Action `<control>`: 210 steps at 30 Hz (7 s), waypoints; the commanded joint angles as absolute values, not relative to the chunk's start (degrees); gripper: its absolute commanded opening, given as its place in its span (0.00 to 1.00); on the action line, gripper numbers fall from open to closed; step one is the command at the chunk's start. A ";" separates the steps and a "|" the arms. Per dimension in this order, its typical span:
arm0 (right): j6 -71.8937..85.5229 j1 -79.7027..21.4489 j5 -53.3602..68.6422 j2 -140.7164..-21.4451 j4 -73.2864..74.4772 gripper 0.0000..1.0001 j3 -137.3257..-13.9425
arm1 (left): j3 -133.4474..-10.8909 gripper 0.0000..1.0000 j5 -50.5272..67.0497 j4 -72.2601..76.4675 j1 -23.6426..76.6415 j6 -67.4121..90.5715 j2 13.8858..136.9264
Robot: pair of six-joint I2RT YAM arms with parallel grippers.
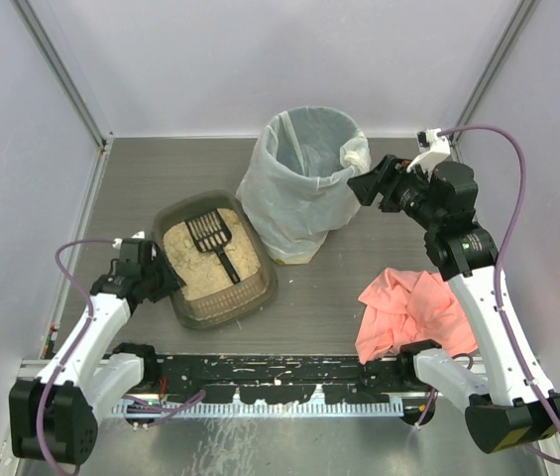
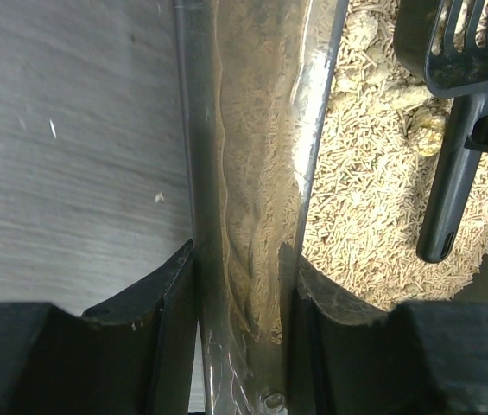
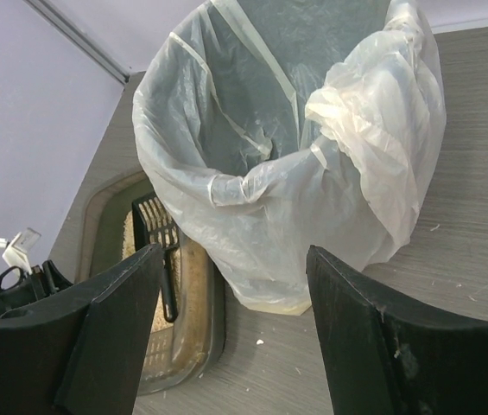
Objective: Clean the litter box
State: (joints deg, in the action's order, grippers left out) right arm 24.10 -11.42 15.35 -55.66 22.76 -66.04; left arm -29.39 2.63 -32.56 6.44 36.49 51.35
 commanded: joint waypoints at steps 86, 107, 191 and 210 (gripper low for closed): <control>20.83 -11.51 8.38 -50.27 26.19 0.78 -57.94 | -27.21 0.64 -16.40 -32.06 47.29 61.16 55.40; 12.50 -12.27 18.14 -49.44 30.67 0.84 -65.46 | -43.28 0.98 -33.89 -53.22 45.86 52.92 40.31; 5.26 -53.23 -8.31 -106.46 30.73 0.12 -93.37 | -55.66 0.98 -36.23 -58.54 39.92 29.28 30.19; 8.51 -53.26 -5.48 -94.89 34.40 0.36 -80.10 | -55.53 0.98 -35.43 -58.02 39.99 28.84 30.66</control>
State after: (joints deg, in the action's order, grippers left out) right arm 7.53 -53.19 -5.67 -99.98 38.09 -81.87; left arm -55.46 -34.79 -60.27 40.10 29.26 30.65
